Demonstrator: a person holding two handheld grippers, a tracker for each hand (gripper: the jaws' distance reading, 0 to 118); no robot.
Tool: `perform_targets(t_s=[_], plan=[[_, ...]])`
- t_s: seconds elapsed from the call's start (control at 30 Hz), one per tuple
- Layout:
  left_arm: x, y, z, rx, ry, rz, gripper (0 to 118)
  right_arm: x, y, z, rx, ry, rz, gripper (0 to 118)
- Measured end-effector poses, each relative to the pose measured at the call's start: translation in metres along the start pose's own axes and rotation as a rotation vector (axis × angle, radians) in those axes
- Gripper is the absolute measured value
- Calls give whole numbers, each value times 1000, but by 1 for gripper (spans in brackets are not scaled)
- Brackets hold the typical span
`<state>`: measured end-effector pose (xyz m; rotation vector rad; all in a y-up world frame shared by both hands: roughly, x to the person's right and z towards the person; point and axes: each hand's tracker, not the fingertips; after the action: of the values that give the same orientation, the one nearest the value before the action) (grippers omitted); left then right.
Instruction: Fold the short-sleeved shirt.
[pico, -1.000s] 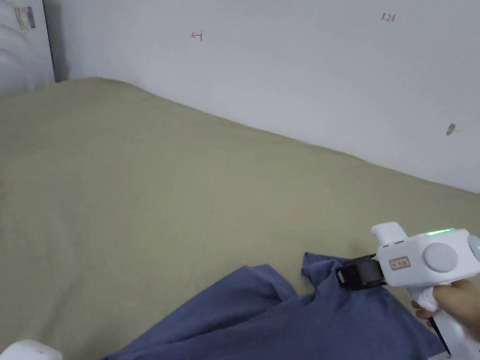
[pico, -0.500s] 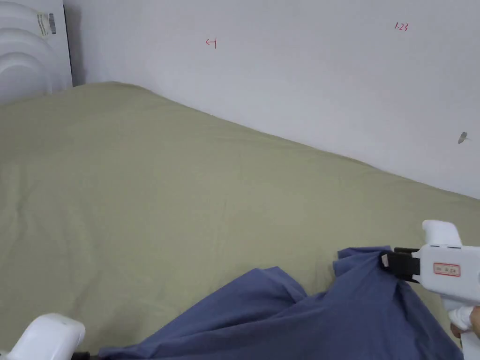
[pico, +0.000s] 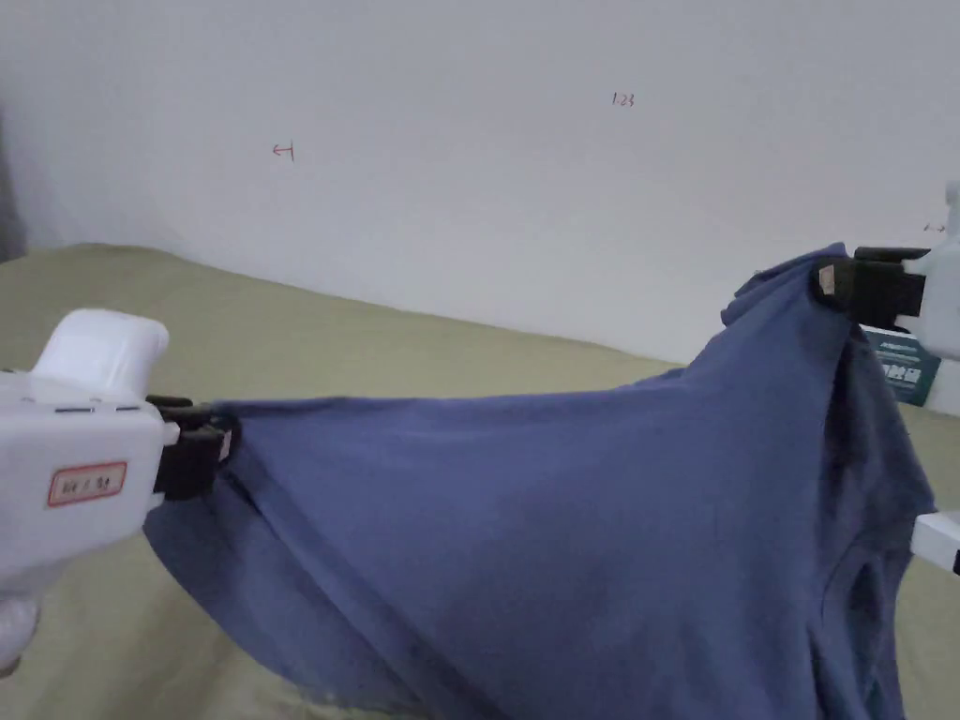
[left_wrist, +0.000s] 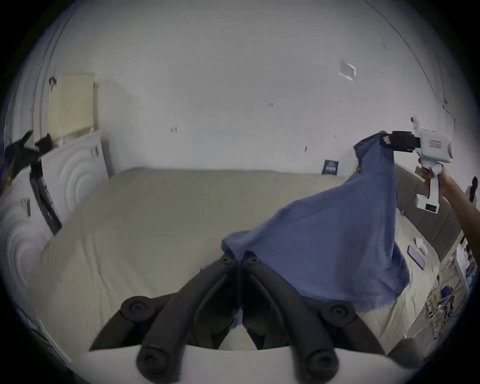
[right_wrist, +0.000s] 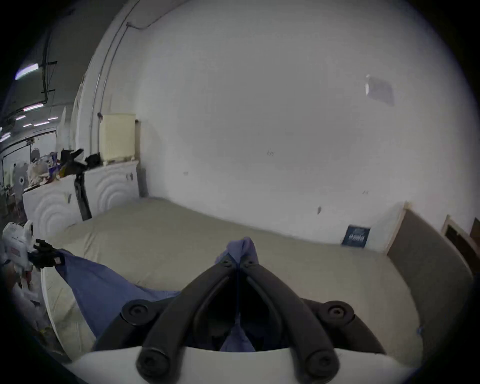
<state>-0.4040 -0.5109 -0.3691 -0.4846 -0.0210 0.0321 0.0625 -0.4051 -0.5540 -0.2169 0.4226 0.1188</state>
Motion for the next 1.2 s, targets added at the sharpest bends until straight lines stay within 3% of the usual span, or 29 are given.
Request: perform_targets(t_s=[0.27,0.43,0.63,0.77,0.93,1.2], plan=[[10,108,-35,107,40,-180,4,28,82,9,125,-93,1,0],[14,168,-40,186,61,-206,4,43,116,9,188,-161,-26,0],[11,220,-47,253,130,-274,4,53,149,5,247,-220,19,0],[5,245,-47,288,163,-304,4,52,180,9,293,-221,57,0],[-2,261,-42,338,179,-288,4,43,207,21,356,-208,37,0],[-3,236,-24,339,147,-321,4,13,190,45,307,-139,94,0]])
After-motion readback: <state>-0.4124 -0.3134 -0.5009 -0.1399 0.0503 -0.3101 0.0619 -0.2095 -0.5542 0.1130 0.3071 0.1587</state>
